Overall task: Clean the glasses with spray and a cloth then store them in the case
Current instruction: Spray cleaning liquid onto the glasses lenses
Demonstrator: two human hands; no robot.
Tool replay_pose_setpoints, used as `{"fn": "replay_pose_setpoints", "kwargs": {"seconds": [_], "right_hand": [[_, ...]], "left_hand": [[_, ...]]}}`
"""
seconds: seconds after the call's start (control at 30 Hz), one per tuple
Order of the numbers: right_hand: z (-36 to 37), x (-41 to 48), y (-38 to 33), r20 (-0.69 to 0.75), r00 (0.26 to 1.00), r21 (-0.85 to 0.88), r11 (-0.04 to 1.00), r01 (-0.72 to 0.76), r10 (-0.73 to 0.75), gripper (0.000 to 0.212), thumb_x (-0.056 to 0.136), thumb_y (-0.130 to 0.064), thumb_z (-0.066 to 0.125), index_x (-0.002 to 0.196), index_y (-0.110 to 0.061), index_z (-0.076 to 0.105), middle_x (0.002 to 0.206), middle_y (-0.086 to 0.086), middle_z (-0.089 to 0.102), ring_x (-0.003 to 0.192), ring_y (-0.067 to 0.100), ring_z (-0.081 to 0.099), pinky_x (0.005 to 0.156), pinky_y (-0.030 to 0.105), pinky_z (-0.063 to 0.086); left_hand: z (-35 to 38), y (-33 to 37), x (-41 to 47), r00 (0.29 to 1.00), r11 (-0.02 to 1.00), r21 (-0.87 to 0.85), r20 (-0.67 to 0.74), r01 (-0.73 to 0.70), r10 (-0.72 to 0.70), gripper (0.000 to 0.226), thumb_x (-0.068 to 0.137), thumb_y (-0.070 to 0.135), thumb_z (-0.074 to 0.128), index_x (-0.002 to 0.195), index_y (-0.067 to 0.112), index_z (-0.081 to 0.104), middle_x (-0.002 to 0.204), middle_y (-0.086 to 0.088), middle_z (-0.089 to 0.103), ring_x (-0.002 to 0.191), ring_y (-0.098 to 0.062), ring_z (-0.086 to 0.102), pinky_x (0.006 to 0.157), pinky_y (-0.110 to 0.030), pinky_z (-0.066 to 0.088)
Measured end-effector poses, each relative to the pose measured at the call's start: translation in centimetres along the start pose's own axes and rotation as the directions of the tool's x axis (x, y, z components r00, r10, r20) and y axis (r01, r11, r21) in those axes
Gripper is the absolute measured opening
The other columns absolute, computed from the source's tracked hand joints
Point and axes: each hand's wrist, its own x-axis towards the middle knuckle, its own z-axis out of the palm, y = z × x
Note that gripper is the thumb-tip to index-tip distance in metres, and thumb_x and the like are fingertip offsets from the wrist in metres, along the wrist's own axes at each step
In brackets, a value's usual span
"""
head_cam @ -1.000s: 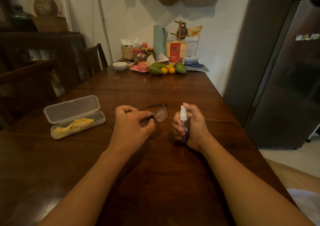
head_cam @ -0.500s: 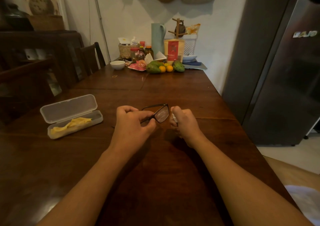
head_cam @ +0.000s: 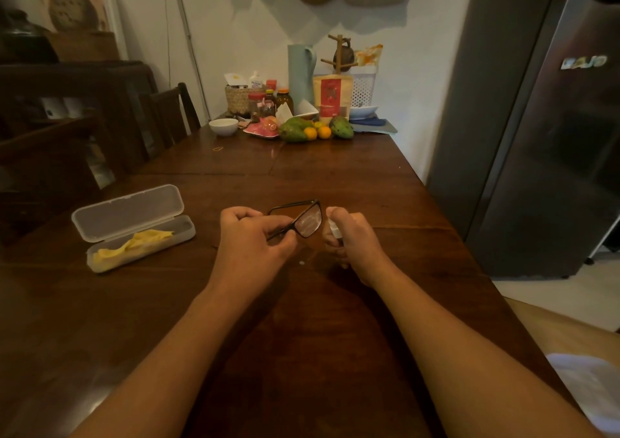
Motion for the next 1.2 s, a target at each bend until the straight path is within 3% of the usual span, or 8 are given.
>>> {"fn": "replay_pose_setpoints", "kwargs": {"seconds": [0.33,0.43,0.5,0.63,0.8,0.9,1.03,1.2], "right_hand": [[0.7,0.1,-0.5,0.103,0.994,-0.014,0.999,-0.040,0.041,0.043,0.083,-0.045,0.037,0.049,-0.020,0.040,0.047,-0.003,0.035,0.041,0.015,0.025,0.047,0.029,0.022],[0.3,0.0,-0.2,0.137,0.990,0.074,0.997,-0.022,0.012,0.048,0.083,-0.053,0.039,0.048,-0.021,0.043,0.046,-0.004,0.036,0.040,0.014,0.026,0.045,0.027,0.023],[-0.1,0.1,0.0,0.167,0.986,0.068,0.997,-0.031,0.019,0.051,0.084,-0.059,0.040,0.050,-0.021,0.047,0.047,-0.004,0.041,0.041,0.013,0.032,0.046,0.024,0.028],[-0.6,0.2,0.2,0.164,0.985,0.067,0.996,-0.066,0.054,0.055,0.084,-0.067,0.051,0.069,-0.015,0.059,0.055,0.000,0.057,0.044,0.010,0.048,0.047,0.022,0.038],[-0.3,0.1,0.3,0.179,0.983,0.045,0.998,-0.038,0.030,0.057,0.085,-0.064,0.054,0.062,-0.012,0.061,0.059,0.005,0.062,0.050,0.015,0.053,0.051,0.025,0.043],[0.8,0.0,-0.1,0.200,0.979,-0.034,0.999,-0.036,0.042,0.059,0.092,-0.062,0.049,0.057,-0.015,0.055,0.053,0.000,0.055,0.049,0.014,0.048,0.054,0.028,0.039],[2.2,-0.3,-0.5,0.220,0.975,-0.079,0.997,-0.009,0.026,0.061,0.097,-0.055,0.047,0.055,-0.010,0.048,0.046,-0.001,0.043,0.040,0.011,0.039,0.046,0.021,0.034],[2.9,-0.3,-0.6,0.192,0.981,-0.076,0.997,0.032,-0.017,0.056,0.099,-0.038,0.049,0.052,-0.009,0.041,0.043,-0.003,0.036,0.037,0.011,0.030,0.043,0.021,0.029]], "left_hand": [[0.0,0.0,0.1,0.999,0.999,0.018,0.001,-0.036,0.036,0.025,0.083,0.035,0.068,0.107,0.034,0.072,0.095,0.028,0.047,0.096,-0.002,0.027,0.067,-0.014,0.030],[-0.3,0.1,0.4,0.999,0.999,0.024,0.006,-0.039,0.038,0.024,0.082,0.035,0.067,0.104,0.030,0.075,0.089,0.026,0.056,0.102,-0.009,0.041,0.072,-0.016,0.035],[-0.7,0.0,0.6,0.999,0.999,0.005,0.024,-0.049,0.049,0.018,0.082,0.030,0.069,0.097,0.028,0.077,0.081,0.022,0.063,0.092,-0.004,0.056,0.071,-0.019,0.043],[-1.0,-0.2,0.9,0.984,0.986,-0.072,0.109,0.149,-0.141,0.010,0.084,0.023,0.073,0.092,0.027,0.078,0.080,0.020,0.066,0.075,0.004,0.061,0.060,-0.014,0.045],[-1.9,-1.0,1.6,0.907,0.866,-0.273,0.173,0.419,-0.385,0.010,0.080,0.023,0.079,0.075,0.032,0.078,0.079,0.014,0.073,0.075,-0.005,0.068,0.053,-0.019,0.050],[-2.3,-0.9,1.3,0.847,0.667,-0.524,0.273,0.529,-0.456,0.010,0.080,0.017,0.077,0.071,0.021,0.080,0.079,0.002,0.078,0.074,-0.014,0.074,0.051,-0.020,0.053],[-2.5,-1.2,1.4,0.824,0.557,-0.612,0.354,0.561,-0.442,0.009,0.085,0.013,0.071,0.083,0.015,0.080,0.087,-0.007,0.079,0.084,-0.021,0.075,0.066,-0.032,0.057],[-2.0,-0.9,1.3,0.831,0.464,-0.702,0.360,0.541,-0.423,0.009,0.084,0.010,0.071,0.082,0.011,0.080,0.087,-0.013,0.078,0.077,-0.024,0.075,0.063,-0.035,0.060]]}}
